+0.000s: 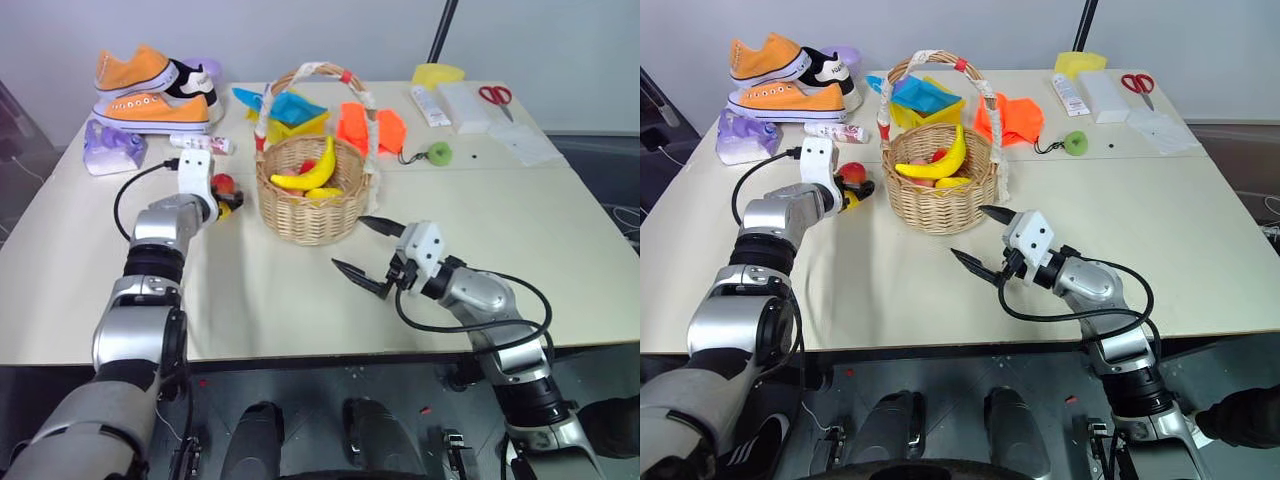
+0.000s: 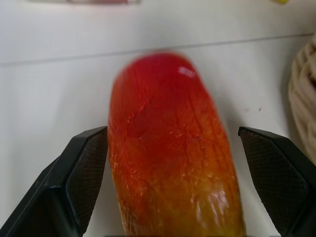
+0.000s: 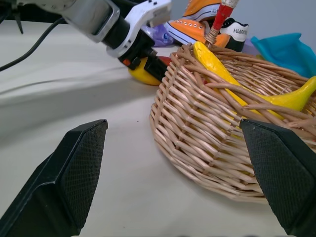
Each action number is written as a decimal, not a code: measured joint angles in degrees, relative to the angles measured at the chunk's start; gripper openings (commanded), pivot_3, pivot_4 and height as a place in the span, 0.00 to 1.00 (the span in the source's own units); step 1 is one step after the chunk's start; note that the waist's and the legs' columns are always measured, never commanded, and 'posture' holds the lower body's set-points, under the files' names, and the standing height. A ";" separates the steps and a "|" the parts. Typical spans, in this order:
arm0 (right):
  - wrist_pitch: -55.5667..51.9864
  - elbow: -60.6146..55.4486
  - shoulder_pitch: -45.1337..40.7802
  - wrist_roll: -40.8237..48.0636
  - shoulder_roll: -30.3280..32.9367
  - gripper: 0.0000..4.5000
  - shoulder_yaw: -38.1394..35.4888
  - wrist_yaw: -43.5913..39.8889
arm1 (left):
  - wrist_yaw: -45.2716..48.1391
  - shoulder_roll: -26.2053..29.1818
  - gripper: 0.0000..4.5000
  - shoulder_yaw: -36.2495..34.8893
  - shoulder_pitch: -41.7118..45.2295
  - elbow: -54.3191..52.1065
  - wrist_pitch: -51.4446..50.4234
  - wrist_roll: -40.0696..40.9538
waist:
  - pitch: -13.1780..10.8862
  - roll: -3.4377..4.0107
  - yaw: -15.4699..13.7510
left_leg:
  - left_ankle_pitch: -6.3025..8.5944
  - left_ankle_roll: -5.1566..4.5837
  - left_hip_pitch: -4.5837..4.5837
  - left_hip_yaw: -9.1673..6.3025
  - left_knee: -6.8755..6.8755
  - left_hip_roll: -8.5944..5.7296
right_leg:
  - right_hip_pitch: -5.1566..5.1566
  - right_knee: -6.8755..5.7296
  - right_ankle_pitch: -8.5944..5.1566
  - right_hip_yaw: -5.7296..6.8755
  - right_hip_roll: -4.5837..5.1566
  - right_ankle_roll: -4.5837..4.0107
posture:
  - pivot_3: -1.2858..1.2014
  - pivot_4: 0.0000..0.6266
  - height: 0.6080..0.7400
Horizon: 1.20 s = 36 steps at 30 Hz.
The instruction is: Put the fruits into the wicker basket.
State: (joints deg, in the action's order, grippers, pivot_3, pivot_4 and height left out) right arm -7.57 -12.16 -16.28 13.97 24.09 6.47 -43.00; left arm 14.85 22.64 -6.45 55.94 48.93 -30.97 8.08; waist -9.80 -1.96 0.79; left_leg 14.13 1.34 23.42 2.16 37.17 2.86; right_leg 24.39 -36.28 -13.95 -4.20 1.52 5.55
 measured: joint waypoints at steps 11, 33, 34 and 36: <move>-2.10 -1.47 -0.27 -0.16 0.09 1.00 -0.16 1.30 | 0.12 1.95 0.57 -2.55 -5.53 -17.13 -4.16 2.14 | -0.01 0.00 0.31 | 0.00 0.00 -0.01 0.00 -0.02 0.01 | 0.02 -0.03 0.04 0.00 0.01 0.06 | 0.52 0.24 1.00; 0.70 0.22 -2.84 -0.32 -0.80 1.00 -6.46 9.56 | 3.11 -8.46 0.57 -0.95 -10.78 -53.02 -20.43 18.49 | -0.02 0.00 0.17 | -0.04 0.05 -0.06 -0.18 0.00 -0.02 | -0.04 -0.07 0.03 0.02 -0.06 0.04 | 0.52 0.24 1.00; 0.71 0.16 -2.73 -0.33 -0.82 1.00 -6.42 9.71 | 2.95 -9.22 0.57 -0.55 -9.89 -50.75 -18.70 17.46 | -0.02 0.00 0.13 | -0.04 0.05 -0.05 -0.19 0.00 -0.02 | -0.04 -0.07 0.03 0.03 -0.06 0.04 | 0.52 0.24 1.00; 0.74 0.08 -2.39 -0.46 -0.82 1.00 -6.35 9.95 | 2.90 -10.31 0.74 0.79 -8.49 -47.53 -15.98 16.15 | -0.02 0.00 0.03 | -0.04 0.05 -0.02 -0.18 0.00 -0.02 | -0.04 -0.03 0.03 0.03 -0.04 0.04 | 0.52 0.24 1.00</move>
State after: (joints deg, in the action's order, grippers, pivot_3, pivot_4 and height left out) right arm -6.83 -12.08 -18.67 13.50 23.27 0.12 -33.05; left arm 17.75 12.33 -5.66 47.45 1.40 -46.95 24.23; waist -9.82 -1.96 0.83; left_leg 14.10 1.38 23.40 1.98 37.17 2.84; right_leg 24.35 -36.31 -13.92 -4.18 1.47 5.59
